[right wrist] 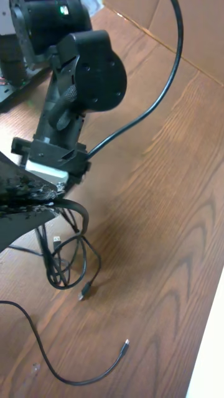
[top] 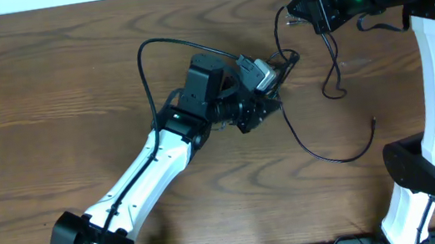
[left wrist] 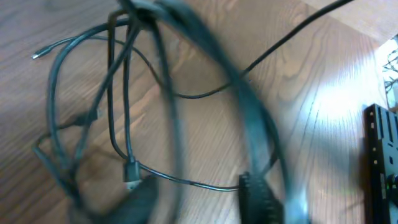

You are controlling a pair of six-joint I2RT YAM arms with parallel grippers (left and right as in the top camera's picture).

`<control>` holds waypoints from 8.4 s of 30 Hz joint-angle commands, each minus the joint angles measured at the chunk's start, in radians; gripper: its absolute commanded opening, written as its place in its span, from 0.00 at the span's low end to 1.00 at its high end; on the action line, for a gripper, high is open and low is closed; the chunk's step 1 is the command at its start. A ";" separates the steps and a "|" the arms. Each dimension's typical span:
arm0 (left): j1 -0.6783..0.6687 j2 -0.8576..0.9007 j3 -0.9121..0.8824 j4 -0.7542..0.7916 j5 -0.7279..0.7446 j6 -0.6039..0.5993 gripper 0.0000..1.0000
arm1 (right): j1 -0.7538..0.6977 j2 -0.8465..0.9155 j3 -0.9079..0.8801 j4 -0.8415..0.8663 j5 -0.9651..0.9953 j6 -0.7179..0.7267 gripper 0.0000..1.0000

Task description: Untangle cables

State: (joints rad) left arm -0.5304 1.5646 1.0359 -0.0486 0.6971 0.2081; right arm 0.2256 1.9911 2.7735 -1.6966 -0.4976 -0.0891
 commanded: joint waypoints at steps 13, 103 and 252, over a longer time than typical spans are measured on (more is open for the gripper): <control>0.367 -0.344 0.057 -0.320 -0.627 -0.161 0.07 | -0.198 -0.005 0.000 -0.002 0.089 0.140 0.01; 0.547 -0.364 0.422 -0.295 -0.352 -0.595 0.07 | 0.417 0.216 -0.494 0.440 -0.188 -0.038 0.73; 0.357 0.592 0.408 -0.255 -0.352 0.154 0.42 | -0.106 0.141 -0.792 0.331 0.384 0.319 0.01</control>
State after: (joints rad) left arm -0.1654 2.1338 1.4277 -0.3058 0.3847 0.3485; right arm 0.1135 2.1452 1.9923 -1.3685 -0.1188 0.2440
